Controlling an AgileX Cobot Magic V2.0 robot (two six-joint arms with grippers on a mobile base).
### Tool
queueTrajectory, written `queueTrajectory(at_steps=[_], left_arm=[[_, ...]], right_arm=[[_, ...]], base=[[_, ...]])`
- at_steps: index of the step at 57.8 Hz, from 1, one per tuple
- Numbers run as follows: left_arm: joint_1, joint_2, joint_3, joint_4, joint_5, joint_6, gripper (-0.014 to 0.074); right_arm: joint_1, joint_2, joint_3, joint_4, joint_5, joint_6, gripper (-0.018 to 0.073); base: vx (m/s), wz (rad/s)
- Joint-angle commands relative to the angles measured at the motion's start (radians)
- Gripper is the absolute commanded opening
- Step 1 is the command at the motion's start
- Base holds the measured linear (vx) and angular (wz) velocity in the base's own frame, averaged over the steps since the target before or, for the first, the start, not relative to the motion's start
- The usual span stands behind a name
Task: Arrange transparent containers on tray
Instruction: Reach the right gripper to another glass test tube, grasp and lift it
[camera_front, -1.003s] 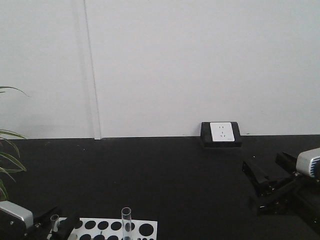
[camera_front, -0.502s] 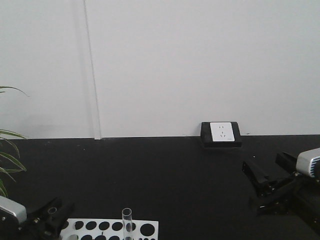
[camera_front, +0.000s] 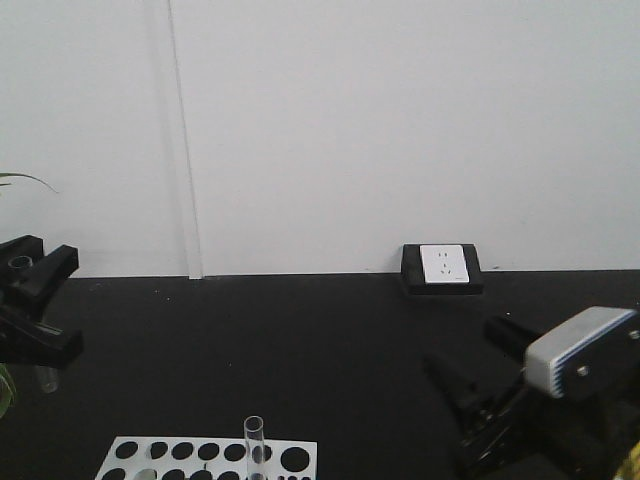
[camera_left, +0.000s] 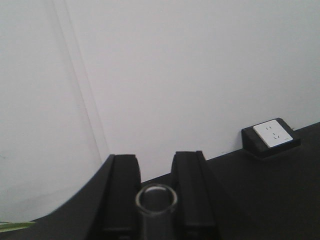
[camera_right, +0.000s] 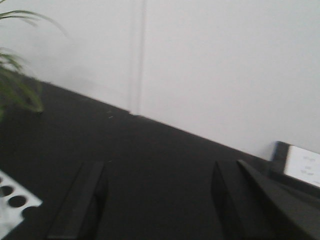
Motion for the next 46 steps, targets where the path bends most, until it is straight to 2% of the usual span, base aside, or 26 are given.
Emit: queueTrajectory(at_steps=[1,8,16,17,28,46], left_arm=[[-0.006,-0.061,-0.029,-0.016,0.013,-0.030,-0.0007],[-0.006,-0.106,-0.006,-0.016,0.046,-0.030,-0.0007],[-0.006,-0.124,-0.003,-0.018,0.094,-0.030,-0.0007],[-0.006,-0.124,-0.003,-0.018,0.098,-0.037,-0.0007],[-0.006,-0.124,-0.003,-0.019,0.098,-0.094,-0.0007],[-0.006,-0.124,-0.003,-0.019,0.097,-0.096,-0.0007]], right_arm=[[0.077,0.053,-0.051,-0.089,-0.117,0.046,0.0487],[0.185,0.169,-0.096,-0.084,-0.213,0.046,0.0487],[0.234,0.262,-0.152,-0.081,-0.264,0.046,0.0487],[0.238,0.311,-0.177,-0.082,-0.314,0.070,0.0487],[0.238,0.374,-0.200,-0.110,-0.389,0.113,0.0487],[0.238,0.479,-0.201,-0.111,-0.481,0.113,0.0487]], base=[[0.00,0.00],[0.00,0.00],[0.00,0.00],[0.00,0.00],[0.00,0.00],[0.00,0.00]])
